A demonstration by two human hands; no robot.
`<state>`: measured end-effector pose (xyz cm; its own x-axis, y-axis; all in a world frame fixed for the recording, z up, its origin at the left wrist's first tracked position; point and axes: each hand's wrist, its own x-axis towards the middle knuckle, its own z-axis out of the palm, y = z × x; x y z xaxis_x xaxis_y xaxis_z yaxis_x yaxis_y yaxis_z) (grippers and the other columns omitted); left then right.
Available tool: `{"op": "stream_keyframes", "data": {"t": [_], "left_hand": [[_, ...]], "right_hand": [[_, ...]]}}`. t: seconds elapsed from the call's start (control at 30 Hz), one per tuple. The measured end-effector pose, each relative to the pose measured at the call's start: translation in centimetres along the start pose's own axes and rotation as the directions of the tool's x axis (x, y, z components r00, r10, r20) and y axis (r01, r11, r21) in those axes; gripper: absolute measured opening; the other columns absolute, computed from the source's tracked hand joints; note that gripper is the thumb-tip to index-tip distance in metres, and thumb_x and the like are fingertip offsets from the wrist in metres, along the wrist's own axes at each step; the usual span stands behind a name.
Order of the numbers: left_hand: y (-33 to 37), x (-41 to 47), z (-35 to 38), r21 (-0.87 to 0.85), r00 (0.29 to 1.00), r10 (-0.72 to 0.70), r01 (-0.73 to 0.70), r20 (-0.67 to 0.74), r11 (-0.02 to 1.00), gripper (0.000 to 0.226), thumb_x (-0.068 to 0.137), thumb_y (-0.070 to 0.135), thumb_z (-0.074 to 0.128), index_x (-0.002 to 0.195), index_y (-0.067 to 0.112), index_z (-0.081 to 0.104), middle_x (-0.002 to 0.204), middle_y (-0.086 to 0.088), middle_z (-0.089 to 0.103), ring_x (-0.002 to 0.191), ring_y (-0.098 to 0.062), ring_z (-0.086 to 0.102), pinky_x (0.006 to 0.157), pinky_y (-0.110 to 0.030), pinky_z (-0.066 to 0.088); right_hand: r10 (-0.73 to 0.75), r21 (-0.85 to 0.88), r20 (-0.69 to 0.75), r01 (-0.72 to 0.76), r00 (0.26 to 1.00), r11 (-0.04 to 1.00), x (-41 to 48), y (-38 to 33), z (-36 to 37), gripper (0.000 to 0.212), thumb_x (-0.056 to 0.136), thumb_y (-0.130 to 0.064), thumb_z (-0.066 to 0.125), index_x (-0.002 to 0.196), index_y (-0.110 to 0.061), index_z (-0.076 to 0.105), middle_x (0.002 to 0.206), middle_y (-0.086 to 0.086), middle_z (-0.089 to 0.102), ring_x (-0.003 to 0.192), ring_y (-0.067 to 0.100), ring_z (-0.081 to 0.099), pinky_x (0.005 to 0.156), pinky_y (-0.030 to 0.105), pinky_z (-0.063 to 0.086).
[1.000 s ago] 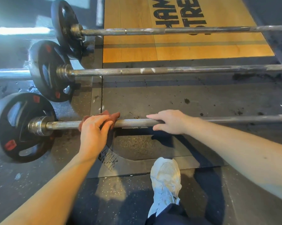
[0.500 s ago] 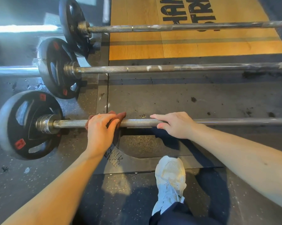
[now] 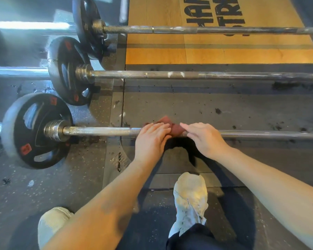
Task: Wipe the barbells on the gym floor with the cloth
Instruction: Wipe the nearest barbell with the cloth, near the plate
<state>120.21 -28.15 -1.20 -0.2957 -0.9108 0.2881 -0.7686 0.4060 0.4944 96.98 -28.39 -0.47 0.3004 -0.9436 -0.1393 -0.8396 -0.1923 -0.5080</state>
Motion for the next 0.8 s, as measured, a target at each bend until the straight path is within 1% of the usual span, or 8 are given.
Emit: {"op": "stream_keyframes", "data": {"t": [0.07,0.13,0.23,0.3,0.47,0.6,0.73,0.8], "left_hand": [[-3.4,-1.2,-2.8,0.036,1.000,-0.009,0.009,-0.021,0.999,0.021,0.093,0.020,0.074,0.113,0.018,0.075,0.125,0.000,0.072,0.120,-0.017,0.064,0.112,-0.044,0.044],[-7.1,-2.8,-5.8,0.075,0.993,-0.105,0.110,-0.061,0.991,0.022,0.093,0.017,0.073,0.115,0.018,0.074,0.127,-0.001,0.070,0.123,-0.018,0.062,0.115,-0.046,0.040],[-10.1,-4.5,-8.1,0.077,0.955,-0.265,0.277,-0.130,0.958,0.022,0.096,0.016,0.068,0.117,0.017,0.073,0.129,-0.004,0.069,0.128,-0.023,0.060,0.119,-0.051,0.035],[-9.2,-4.3,-6.7,0.045,0.932,-0.321,0.333,-0.171,0.942,0.021,0.096,0.012,0.068,0.116,0.015,0.074,0.128,-0.003,0.070,0.129,-0.022,0.059,0.120,-0.049,0.033],[-1.5,-1.2,0.1,-0.012,0.987,-0.156,0.155,-0.048,0.988,0.019,0.092,0.016,0.074,0.111,0.019,0.077,0.125,0.002,0.072,0.123,-0.020,0.063,0.114,-0.047,0.042],[2.9,1.2,2.7,-0.042,1.000,-0.008,0.009,0.021,0.999,0.019,0.093,0.018,0.074,0.111,0.019,0.077,0.122,0.000,0.074,0.118,-0.019,0.067,0.112,-0.044,0.045],[-0.8,0.7,0.7,-0.008,0.993,0.084,-0.084,0.087,0.996,0.019,0.095,0.023,0.071,0.113,0.020,0.076,0.124,0.001,0.072,0.120,-0.020,0.066,0.107,-0.046,0.049],[-4.3,-0.4,-1.8,-0.007,0.994,0.087,-0.087,0.066,0.996,0.020,0.095,0.023,0.070,0.113,0.018,0.076,0.125,0.001,0.072,0.119,-0.019,0.066,0.106,-0.046,0.049]], "right_hand": [[0.055,0.067,-0.002,-0.055,0.998,0.996,0.3,-0.6,-0.1,0.056,0.107,-0.016,0.050,0.159,-0.026,0.032,0.123,-0.010,0.065,0.107,0.019,0.056,0.101,0.038,0.044],[0.130,0.148,0.005,-0.129,0.992,0.981,0.3,-1.3,-0.2,0.060,0.107,-0.019,0.050,0.161,-0.029,0.025,0.122,-0.017,0.063,0.106,0.017,0.053,0.100,0.034,0.041],[0.187,0.187,0.006,-0.185,0.982,0.965,0.1,-1.6,-0.1,0.052,0.107,-0.019,0.051,0.156,-0.031,0.039,0.128,-0.006,0.066,0.114,0.019,0.055,0.106,0.042,0.046],[0.195,0.222,-0.006,-0.188,0.981,0.957,0.2,-1.4,0.2,0.053,0.106,-0.018,0.053,0.156,-0.032,0.040,0.127,-0.009,0.066,0.114,0.017,0.055,0.108,0.043,0.046],[0.241,0.265,-0.008,-0.231,0.970,0.936,0.2,-0.8,0.0,0.061,0.104,-0.019,0.058,0.157,-0.038,0.035,0.123,-0.020,0.066,0.118,0.015,0.055,0.110,0.040,0.041],[0.237,0.247,-0.025,-0.224,0.971,0.943,0.4,-0.6,0.2,0.058,0.103,-0.022,0.059,0.151,-0.047,0.040,0.139,-0.001,0.061,0.128,0.019,0.054,0.109,0.037,0.043],[0.240,0.248,0.004,-0.234,0.971,0.940,0.2,-0.1,0.2,0.052,0.104,-0.026,0.057,0.148,-0.050,0.044,0.136,-0.009,0.062,0.124,0.014,0.056,0.107,0.035,0.044],[0.227,0.252,0.007,-0.222,0.974,0.942,0.2,-0.4,0.1,0.048,0.104,-0.024,0.057,0.147,-0.045,0.049,0.127,-0.012,0.065,0.116,0.013,0.056,0.104,0.034,0.045]]}}
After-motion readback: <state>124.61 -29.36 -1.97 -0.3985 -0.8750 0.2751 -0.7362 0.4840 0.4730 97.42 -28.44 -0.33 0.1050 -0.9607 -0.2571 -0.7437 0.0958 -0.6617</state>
